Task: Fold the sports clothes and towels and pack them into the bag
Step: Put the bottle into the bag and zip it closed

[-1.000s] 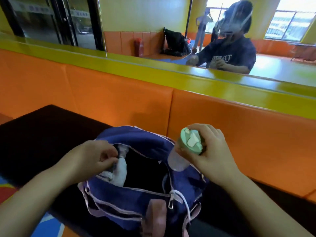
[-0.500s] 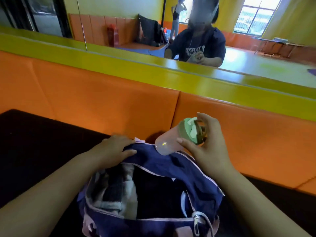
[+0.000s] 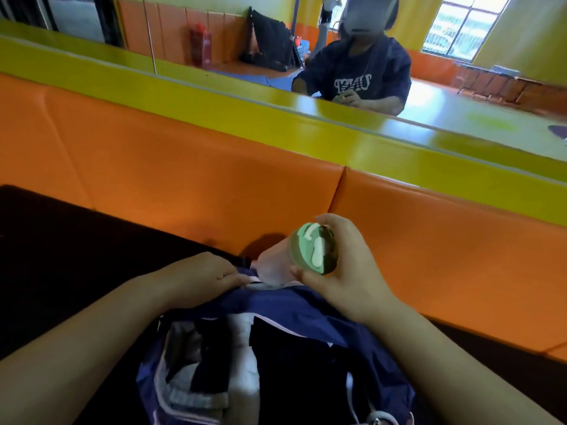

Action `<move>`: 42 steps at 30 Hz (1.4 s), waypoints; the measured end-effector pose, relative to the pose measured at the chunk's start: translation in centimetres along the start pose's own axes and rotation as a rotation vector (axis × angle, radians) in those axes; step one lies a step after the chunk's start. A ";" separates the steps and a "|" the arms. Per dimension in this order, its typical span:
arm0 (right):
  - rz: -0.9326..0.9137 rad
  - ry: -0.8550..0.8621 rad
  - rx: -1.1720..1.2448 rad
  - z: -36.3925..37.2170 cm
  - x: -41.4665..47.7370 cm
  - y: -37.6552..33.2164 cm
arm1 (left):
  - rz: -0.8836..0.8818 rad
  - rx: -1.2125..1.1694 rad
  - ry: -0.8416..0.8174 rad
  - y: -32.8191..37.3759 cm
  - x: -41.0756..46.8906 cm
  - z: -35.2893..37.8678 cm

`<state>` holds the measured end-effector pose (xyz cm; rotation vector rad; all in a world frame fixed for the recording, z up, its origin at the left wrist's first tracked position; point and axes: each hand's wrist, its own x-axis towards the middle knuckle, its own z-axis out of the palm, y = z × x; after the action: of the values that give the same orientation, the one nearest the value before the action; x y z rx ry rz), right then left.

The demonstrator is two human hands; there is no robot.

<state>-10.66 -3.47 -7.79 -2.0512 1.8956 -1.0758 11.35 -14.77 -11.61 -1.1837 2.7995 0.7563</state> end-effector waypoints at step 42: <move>-0.448 -0.409 -0.279 -0.8 3.2 0.4 | 0.028 0.435 0.048 -0.7 4.4 -2.1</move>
<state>-11.67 -6.20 -6.16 -2.6807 1.4872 -0.4052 9.05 -19.02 -10.90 -1.0928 2.8117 0.1023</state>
